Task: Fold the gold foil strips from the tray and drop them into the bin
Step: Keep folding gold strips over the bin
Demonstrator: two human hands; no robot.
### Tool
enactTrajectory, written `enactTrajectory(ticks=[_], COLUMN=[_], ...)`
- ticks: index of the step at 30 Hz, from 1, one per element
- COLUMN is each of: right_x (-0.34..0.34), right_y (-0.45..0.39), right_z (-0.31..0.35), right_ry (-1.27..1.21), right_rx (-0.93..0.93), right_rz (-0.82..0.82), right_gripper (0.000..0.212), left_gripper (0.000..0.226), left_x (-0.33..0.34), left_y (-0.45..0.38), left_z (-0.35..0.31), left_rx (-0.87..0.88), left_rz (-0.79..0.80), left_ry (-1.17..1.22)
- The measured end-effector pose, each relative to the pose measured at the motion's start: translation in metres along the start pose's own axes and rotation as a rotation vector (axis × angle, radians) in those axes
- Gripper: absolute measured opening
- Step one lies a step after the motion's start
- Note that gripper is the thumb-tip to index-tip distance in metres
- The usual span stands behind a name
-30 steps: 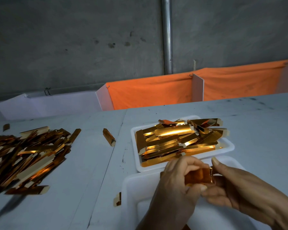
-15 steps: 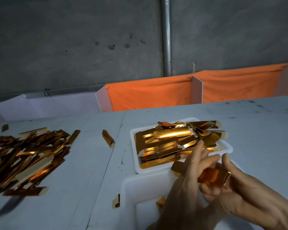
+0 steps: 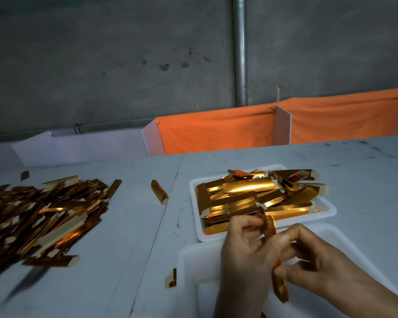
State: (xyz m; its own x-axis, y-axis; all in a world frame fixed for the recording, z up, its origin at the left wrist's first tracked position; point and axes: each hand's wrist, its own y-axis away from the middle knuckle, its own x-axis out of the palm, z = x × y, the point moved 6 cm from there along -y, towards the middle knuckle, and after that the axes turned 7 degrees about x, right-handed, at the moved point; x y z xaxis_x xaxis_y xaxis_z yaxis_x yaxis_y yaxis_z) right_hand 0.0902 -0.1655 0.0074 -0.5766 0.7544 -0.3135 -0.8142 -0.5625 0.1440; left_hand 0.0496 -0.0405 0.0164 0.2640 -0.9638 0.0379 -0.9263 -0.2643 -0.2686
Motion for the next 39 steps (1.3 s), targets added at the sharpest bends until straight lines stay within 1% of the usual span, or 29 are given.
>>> enactTrajectory(ticks=[2, 3, 5, 8, 9, 11, 12, 15, 18, 20, 23, 25, 31, 35, 39], right_x=[0.002, 0.002, -0.001, -0.012, -0.015, -0.019, -0.019, -0.018, -0.018, -0.018, -0.022, -0.024, -0.024, -0.021, -0.022], right_y=[0.000, 0.001, 0.003, 0.008, 0.010, 0.012, 0.012, 0.010, 0.007, 0.006, 0.005, 0.004, 0.004, 0.006, 0.011], right_z=[0.001, 0.002, 0.004, 0.011, 0.015, 0.018, 0.018, 0.018, 0.012, 0.009, 0.003, 0.000, 0.003, 0.008, 0.015], right_ry=[0.073, 0.065, -0.032, -0.246, -0.279, -0.318, -0.326, -0.337, -0.368, -0.427, -0.534, -0.555, -0.620, -0.566, -0.505], right_rx=[-0.018, -0.030, -0.052, -0.125, -0.148, -0.168, -0.161, -0.114, -0.053, -0.028, -0.014, -0.012, -0.035, -0.055, -0.096], right_rz=[-0.017, -0.018, -0.030, -0.120, -0.152, -0.179, -0.180, -0.135, -0.116, -0.101, -0.088, -0.084, -0.033, -0.014, -0.021], right_gripper=[0.032, 0.034, 0.039, 0.036, 0.041, 0.061, 0.061, 0.032, 0.022, 0.016, 0.016, 0.020, 0.011, 0.010, 0.012], left_gripper=[0.031, 0.029, 0.027, 0.020, 0.017, 0.013, 0.012, 0.010, 0.012, 0.020, 0.047, 0.058, 0.059, 0.049, 0.047], left_x=[0.003, 0.004, 0.002, 0.000, -0.001, -0.001, 0.000, 0.005, 0.007, 0.010, 0.016, 0.018, 0.018, 0.015, 0.014], left_y=[0.000, 0.000, -0.001, -0.001, 0.000, 0.001, 0.002, 0.004, 0.004, 0.005, 0.007, 0.008, 0.008, 0.008, 0.008], left_z=[0.001, 0.000, -0.001, -0.008, -0.009, -0.007, -0.006, -0.007, -0.012, -0.018, -0.022, -0.024, -0.023, -0.023, -0.024], left_rx=[-0.002, -0.001, 0.010, 0.013, -0.004, -0.049, -0.061, -0.039, 0.052, 0.134, 0.222, 0.264, 0.258, 0.229, 0.248], left_rz=[0.029, 0.038, 0.056, 0.102, 0.114, 0.139, 0.162, 0.222, 0.213, 0.215, 0.278, 0.311, 0.371, 0.346, 0.348], left_ry=[0.035, 0.041, 0.062, 0.048, 0.008, -0.087, -0.122, -0.196, -0.310, -0.404, -0.484, -0.592, -0.648, -0.660, -0.660])
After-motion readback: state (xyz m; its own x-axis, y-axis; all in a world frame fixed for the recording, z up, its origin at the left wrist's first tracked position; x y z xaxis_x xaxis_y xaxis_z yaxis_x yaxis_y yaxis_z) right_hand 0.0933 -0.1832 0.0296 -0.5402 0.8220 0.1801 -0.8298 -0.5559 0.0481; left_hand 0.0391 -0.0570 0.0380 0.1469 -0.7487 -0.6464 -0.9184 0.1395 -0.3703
